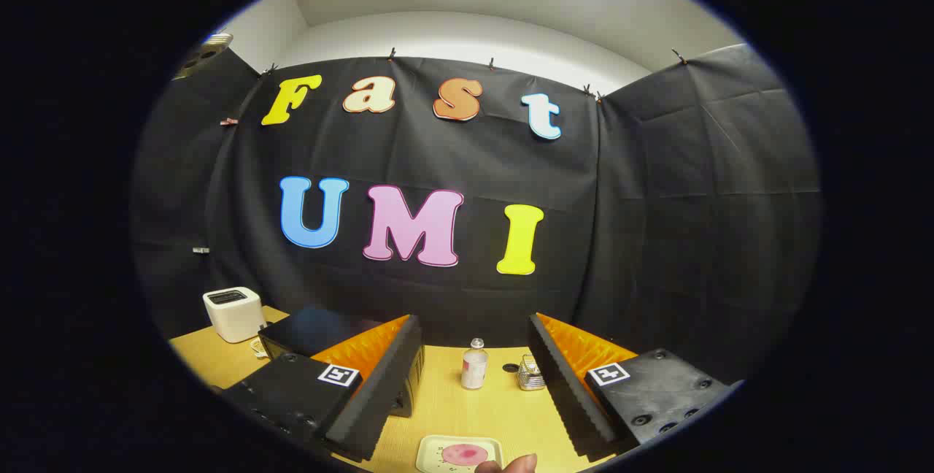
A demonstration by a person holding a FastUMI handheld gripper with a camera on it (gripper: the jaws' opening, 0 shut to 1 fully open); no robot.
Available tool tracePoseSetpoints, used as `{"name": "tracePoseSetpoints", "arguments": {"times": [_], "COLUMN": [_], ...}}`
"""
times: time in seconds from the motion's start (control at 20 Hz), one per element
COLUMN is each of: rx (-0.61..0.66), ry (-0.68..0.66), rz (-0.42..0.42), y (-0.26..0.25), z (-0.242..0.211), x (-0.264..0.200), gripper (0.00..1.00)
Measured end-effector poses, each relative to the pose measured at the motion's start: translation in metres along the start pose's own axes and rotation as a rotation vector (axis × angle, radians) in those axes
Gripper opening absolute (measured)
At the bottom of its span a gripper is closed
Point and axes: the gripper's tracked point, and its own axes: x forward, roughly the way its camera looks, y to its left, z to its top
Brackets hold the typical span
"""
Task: Open the toaster oven, put the food inside, and close the toaster oven door.
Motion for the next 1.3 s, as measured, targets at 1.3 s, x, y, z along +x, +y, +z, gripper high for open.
{"name": "tracePoseSetpoints", "arguments": {"times": [1.3], "rx": [0.034], "ry": [0.034], "rz": [0.025], "y": [0.008], "z": [-0.015], "x": [0.003], "gripper": [0.98]}}
